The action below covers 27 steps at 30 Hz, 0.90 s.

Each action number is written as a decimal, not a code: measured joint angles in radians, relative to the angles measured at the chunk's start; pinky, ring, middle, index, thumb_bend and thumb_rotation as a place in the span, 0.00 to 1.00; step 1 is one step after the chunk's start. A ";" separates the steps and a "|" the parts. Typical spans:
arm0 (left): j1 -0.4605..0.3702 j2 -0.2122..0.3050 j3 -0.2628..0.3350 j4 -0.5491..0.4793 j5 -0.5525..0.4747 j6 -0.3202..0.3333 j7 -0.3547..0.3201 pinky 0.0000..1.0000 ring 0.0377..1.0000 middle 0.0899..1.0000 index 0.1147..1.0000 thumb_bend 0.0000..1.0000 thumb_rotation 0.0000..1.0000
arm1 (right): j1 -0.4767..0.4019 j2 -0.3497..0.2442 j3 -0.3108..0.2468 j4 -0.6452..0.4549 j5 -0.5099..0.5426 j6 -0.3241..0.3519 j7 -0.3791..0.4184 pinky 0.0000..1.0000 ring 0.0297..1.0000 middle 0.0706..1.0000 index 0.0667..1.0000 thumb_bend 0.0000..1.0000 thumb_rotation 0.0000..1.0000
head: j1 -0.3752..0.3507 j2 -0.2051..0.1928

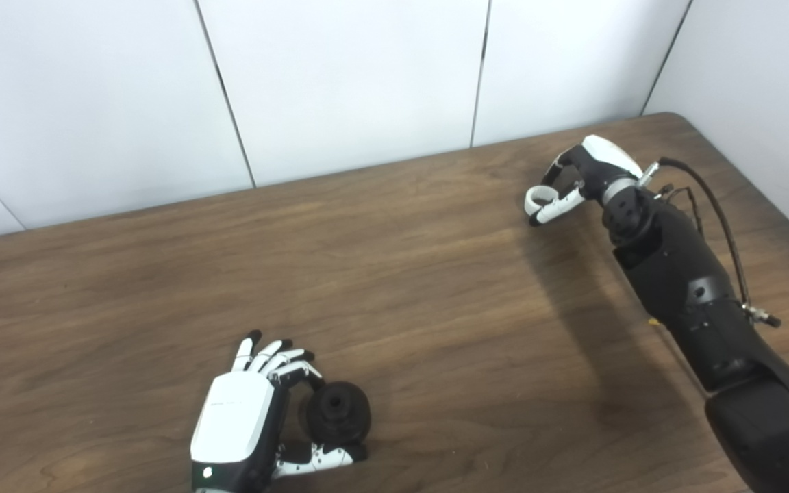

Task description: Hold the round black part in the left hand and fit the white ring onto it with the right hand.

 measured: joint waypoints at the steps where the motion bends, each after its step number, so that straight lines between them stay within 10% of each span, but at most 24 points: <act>1: 0.000 0.000 0.000 0.000 0.000 0.000 0.000 1.00 0.87 0.75 0.42 0.52 0.06 | 0.001 -0.001 0.000 -0.001 0.000 0.000 0.000 1.00 1.00 0.86 0.45 0.52 0.13 | -0.002 0.000; 12: -0.003 -0.006 -0.003 0.000 0.008 0.001 -0.001 1.00 0.86 0.74 0.42 0.52 0.06 | 0.031 -0.042 0.007 -0.038 0.051 -0.006 0.014 1.00 1.00 0.85 0.45 0.52 0.13 | 0.020 0.000; 27: -0.005 -0.023 -0.012 0.003 0.040 0.007 -0.001 1.00 0.87 0.75 0.42 0.52 0.06 | 0.115 -0.066 0.105 -0.469 0.095 -0.004 0.139 0.99 0.99 0.83 0.45 0.52 0.13 | 0.129 0.023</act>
